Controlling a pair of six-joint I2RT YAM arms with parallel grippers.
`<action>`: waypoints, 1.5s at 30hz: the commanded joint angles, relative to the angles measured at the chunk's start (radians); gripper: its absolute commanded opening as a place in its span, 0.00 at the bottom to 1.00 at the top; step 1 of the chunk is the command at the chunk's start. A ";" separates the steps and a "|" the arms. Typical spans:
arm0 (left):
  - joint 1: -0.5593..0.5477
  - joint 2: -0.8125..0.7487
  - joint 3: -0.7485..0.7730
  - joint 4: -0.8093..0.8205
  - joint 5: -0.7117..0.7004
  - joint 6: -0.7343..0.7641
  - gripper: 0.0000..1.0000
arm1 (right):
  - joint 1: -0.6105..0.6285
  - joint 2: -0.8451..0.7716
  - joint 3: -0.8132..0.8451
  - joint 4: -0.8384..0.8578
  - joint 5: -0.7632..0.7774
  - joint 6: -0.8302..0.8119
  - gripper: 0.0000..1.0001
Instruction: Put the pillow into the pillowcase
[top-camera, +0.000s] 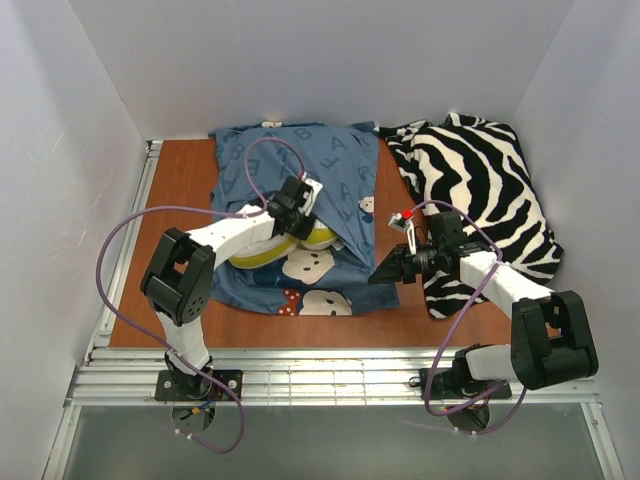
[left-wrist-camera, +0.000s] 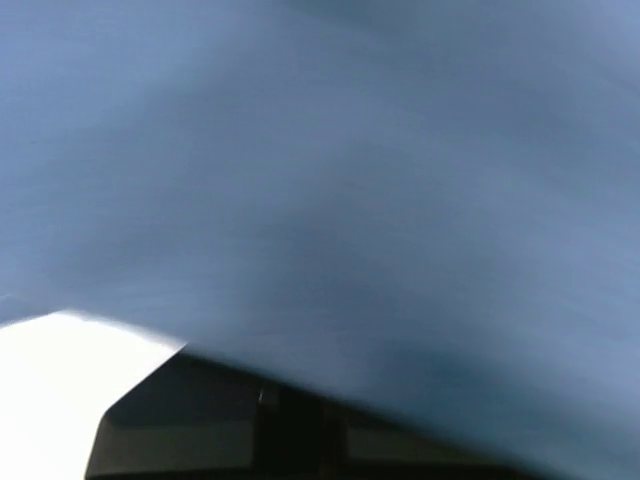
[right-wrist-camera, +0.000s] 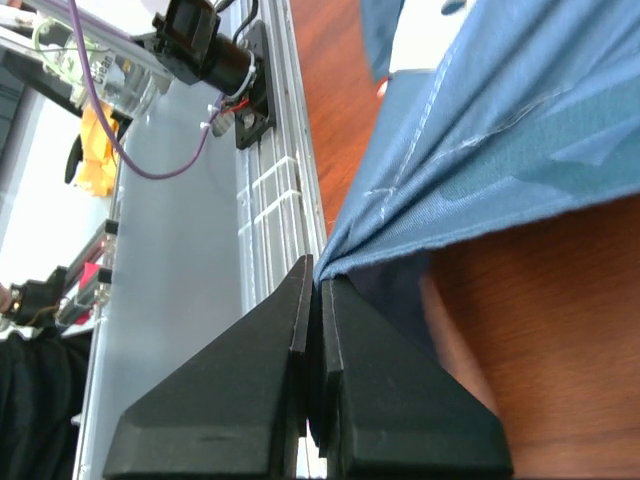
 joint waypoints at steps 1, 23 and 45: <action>0.132 0.016 0.165 -0.074 -0.209 -0.239 0.00 | 0.020 0.016 0.046 -0.314 -0.139 -0.235 0.01; 0.448 -0.324 0.089 -0.280 0.834 -0.027 0.77 | 0.054 0.191 0.500 -0.547 0.388 -0.379 0.85; 0.861 -0.165 -0.121 -0.362 0.593 0.479 0.81 | 0.697 0.708 1.036 -0.148 1.106 -0.579 0.99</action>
